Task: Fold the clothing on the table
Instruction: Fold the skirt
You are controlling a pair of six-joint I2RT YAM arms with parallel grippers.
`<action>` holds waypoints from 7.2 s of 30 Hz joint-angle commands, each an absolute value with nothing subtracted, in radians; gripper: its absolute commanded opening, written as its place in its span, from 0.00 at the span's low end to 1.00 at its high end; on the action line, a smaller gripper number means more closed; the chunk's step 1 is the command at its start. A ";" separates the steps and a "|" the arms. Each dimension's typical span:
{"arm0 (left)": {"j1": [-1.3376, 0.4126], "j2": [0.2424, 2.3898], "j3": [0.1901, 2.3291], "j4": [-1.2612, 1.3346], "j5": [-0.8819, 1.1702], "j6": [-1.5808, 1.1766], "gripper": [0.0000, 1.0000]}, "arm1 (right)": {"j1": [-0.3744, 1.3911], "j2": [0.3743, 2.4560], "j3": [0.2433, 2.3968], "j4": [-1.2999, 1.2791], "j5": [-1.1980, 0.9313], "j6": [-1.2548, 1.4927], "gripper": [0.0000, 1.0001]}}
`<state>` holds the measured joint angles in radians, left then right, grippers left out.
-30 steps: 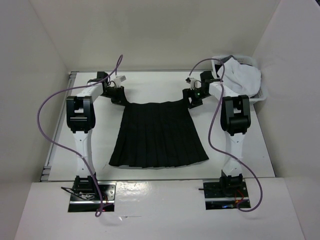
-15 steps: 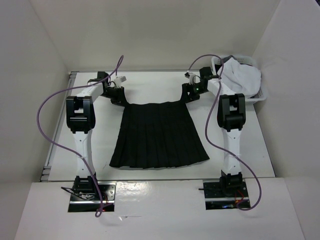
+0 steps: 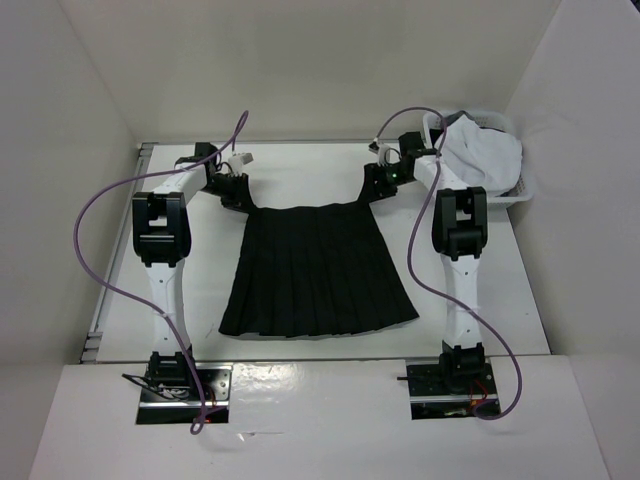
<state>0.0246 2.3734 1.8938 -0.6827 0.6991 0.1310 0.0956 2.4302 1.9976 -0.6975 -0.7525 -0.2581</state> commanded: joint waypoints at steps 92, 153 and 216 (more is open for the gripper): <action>0.034 1.780 1.627 -0.755 0.555 0.373 0.00 | 0.143 1.804 1.772 -0.699 -0.443 -0.371 0.00; -0.288 1.643 1.255 -0.598 0.242 0.184 0.83 | 0.454 1.721 1.220 -0.773 -0.184 -0.187 0.98; -0.201 1.701 1.270 -0.618 0.050 0.159 0.88 | 0.351 2.050 1.826 -0.693 -0.073 -0.250 0.98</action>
